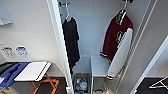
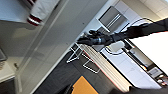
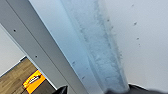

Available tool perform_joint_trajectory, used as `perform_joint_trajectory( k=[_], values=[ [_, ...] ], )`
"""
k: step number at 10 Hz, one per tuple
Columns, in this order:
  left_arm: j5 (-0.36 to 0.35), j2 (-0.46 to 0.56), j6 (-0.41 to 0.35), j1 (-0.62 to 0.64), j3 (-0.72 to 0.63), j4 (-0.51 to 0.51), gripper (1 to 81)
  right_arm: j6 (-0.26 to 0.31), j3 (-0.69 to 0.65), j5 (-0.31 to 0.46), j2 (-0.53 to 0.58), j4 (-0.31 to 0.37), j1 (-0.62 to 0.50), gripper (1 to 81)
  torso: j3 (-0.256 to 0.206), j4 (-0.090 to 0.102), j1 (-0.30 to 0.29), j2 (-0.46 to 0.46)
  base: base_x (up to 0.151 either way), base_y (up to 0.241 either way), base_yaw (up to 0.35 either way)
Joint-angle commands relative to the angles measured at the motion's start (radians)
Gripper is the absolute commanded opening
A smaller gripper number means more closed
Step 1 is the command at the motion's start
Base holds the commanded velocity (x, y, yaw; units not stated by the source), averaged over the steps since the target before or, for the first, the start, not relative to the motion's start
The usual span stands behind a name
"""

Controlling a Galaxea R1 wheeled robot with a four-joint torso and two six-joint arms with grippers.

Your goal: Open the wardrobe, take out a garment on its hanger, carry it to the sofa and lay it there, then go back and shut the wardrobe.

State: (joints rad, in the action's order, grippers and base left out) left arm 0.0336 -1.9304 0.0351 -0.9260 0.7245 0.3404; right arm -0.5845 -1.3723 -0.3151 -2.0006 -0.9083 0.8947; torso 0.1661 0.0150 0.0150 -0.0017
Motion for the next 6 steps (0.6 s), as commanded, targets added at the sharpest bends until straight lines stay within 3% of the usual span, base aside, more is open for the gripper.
perform_joint_trajectory(
  k=[1,3,4,6],
  values=[
    [-0.024,0.092,0.002,0.007,0.024,0.029,81.1,-0.051,0.015,-0.194,0.04,-0.041,0.059,81.1,0.0,0.0,0.0,0.0,0.0,0.0,0.0],
    [-0.064,0.073,0.002,-0.061,0.094,0.029,81.1,-0.051,-0.129,-0.232,0.02,0.002,0.115,81.1,0.0,0.0,-0.002,-0.001,0.0,0.0,0.0],
    [-0.064,0.028,0.002,-0.096,0.155,0.026,81.1,-0.061,-0.197,-0.269,0.006,0.011,0.143,81.1,0.0,0.0,-0.005,-0.002,0.0,0.0,0.0],
    [-0.072,-0.082,0.008,-0.175,0.314,0.019,81.1,-0.087,-0.316,-0.274,-0.061,0.008,0.203,81.1,-0.001,0.0,-0.007,-0.004,0.0,0.0,0.0]
  ],
)
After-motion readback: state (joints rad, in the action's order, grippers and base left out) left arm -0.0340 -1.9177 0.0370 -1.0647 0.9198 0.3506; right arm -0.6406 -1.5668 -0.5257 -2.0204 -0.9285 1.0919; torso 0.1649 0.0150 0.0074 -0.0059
